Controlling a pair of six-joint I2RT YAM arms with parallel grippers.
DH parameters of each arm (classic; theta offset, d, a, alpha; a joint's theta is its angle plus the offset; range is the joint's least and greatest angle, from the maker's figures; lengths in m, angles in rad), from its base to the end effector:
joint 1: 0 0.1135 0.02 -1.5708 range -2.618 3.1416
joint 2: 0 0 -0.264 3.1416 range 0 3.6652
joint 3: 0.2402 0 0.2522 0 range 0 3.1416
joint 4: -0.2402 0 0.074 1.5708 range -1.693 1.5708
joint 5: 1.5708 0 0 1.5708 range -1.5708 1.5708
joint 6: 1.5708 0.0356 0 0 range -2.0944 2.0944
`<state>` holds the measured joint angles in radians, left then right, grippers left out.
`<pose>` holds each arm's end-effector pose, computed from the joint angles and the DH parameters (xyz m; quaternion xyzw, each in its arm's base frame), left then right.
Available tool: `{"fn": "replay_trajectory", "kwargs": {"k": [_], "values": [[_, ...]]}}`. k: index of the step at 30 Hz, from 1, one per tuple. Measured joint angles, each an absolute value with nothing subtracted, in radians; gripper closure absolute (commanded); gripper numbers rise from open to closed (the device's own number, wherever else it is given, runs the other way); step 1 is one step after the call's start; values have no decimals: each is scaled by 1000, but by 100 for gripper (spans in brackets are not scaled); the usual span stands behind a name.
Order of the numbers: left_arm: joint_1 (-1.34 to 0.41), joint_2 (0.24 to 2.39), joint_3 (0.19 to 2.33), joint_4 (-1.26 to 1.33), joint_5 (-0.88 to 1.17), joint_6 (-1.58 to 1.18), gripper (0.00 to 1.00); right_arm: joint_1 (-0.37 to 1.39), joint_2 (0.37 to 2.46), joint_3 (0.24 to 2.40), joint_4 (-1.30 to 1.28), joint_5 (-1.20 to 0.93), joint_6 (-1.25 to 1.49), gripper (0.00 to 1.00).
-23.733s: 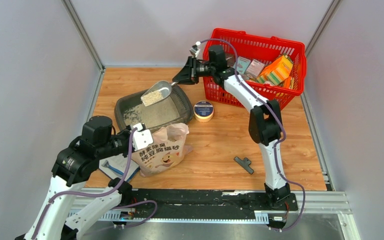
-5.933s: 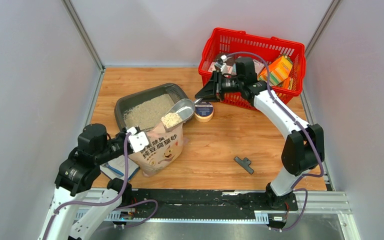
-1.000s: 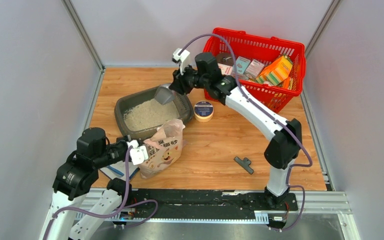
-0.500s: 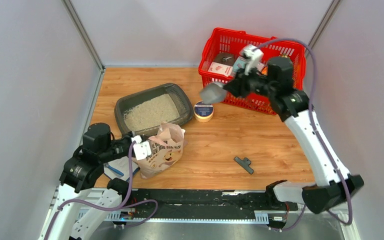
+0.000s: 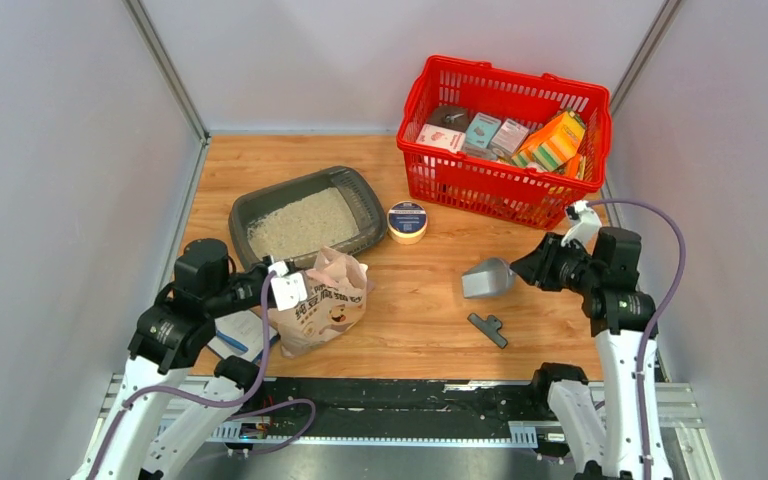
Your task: Fill the litter box with clean litter
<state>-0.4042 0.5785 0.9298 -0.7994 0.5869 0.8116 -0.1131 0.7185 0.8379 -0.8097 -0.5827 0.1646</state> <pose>0.0858 -0.0581 0.3536 0.5892 0.5772 -0.1367 0.5486 0.1386 0.0040 0.3100 -0.0013 0.8751 0.2703 0.4014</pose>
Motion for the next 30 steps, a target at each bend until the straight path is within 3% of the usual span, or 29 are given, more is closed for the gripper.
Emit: {"fn": "replay_trajectory", "kwargs": {"k": [8, 14, 20, 21, 24, 30], "values": [[-404, 616, 930, -775, 594, 787, 100, -336, 868, 748, -733, -585, 160, 96], [-404, 628, 930, -764, 593, 756, 100, -366, 969, 701, -684, -666, 145, 91], [-404, 629, 930, -763, 594, 753, 100, -466, 1078, 704, -673, -744, 147, 71], [-404, 629, 930, -763, 594, 753, 100, -482, 1100, 709, -676, -754, 148, 61], [-404, 629, 930, -760, 594, 752, 100, -512, 1143, 732, -683, -733, 131, 44], [-404, 629, 928, -755, 595, 749, 100, -530, 1174, 790, -707, -635, 85, 31]]}}
